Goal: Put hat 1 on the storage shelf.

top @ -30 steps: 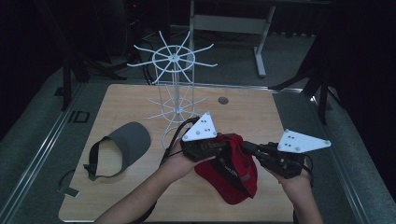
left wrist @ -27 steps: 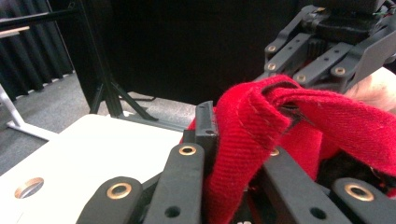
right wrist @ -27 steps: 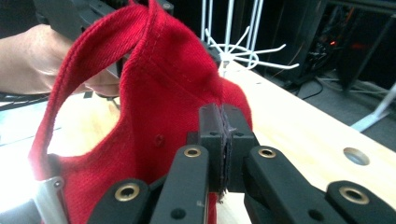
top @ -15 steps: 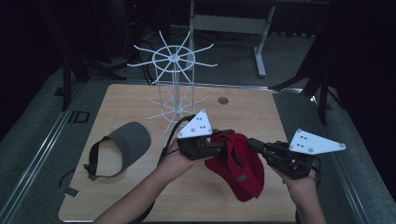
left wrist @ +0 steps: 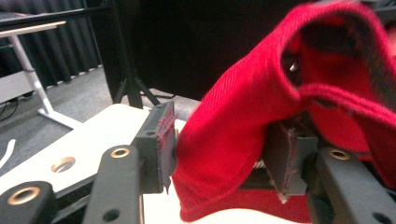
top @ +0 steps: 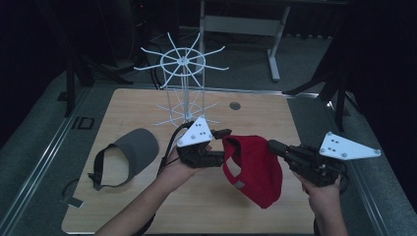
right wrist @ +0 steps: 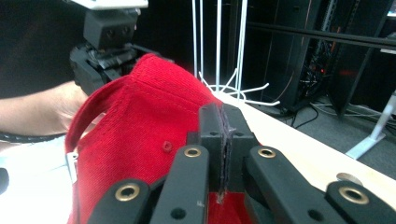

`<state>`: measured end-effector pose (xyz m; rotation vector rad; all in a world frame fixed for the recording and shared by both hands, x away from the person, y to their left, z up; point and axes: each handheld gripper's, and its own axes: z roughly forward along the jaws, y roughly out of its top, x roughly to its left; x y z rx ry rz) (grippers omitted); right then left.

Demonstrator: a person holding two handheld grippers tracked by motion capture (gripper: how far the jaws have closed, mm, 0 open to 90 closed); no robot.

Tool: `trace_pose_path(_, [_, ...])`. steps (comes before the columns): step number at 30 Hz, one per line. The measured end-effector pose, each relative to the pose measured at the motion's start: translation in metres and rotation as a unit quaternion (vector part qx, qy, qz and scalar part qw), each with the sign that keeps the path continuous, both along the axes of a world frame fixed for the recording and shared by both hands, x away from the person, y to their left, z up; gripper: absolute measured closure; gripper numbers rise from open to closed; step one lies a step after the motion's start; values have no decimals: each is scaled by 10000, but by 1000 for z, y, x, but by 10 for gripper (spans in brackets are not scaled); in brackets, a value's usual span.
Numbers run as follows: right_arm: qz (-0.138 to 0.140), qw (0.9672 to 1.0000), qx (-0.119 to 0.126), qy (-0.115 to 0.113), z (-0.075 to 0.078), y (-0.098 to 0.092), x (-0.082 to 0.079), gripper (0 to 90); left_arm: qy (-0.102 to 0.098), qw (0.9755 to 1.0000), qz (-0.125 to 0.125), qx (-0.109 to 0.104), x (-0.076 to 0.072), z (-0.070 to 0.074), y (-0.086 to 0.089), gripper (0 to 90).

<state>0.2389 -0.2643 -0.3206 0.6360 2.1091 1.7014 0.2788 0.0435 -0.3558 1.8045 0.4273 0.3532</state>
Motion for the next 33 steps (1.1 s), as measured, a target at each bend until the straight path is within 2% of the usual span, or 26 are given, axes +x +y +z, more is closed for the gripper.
trace_pose_path(6, [-122, 9996, 240, -44, 6, -10, 1, 889, 107, 9994, 239, -213, -4, -10, 17, 480])
trace_pose_path(8, [-184, 9994, 275, -83, 8, -13, 1, 888, 49, 9992, 312, -240, -6, -13, 23, 481])
trace_pose_path(12, [-280, 9991, 277, -126, 12, -15, 2, 889, 179, 9982, 465, -346, -7, -18, 37, 481])
trace_pose_path(16, [-426, 9984, 324, -161, 16, -17, 4, 888, 199, 9982, 525, -207, -13, -30, 47, 478])
trace_pose_path(22, [-608, 9971, 346, -287, 29, -19, 10, 889, 270, 9980, 541, -162, -24, -52, 58, 448])
trace_pose_path(25, [-672, 9962, 401, -373, 39, -19, 14, 888, 305, 9979, 577, -6, -29, -64, 60, 425])
trace_pose_path(28, [-710, 9953, 478, -443, 51, -19, 20, 889, 409, 9975, 577, 4, -31, -76, 64, 404])
trace_pose_path(33, [-810, 9936, 558, -563, 70, -15, 30, 888, 423, 9970, 649, 35, -35, -92, 69, 404])
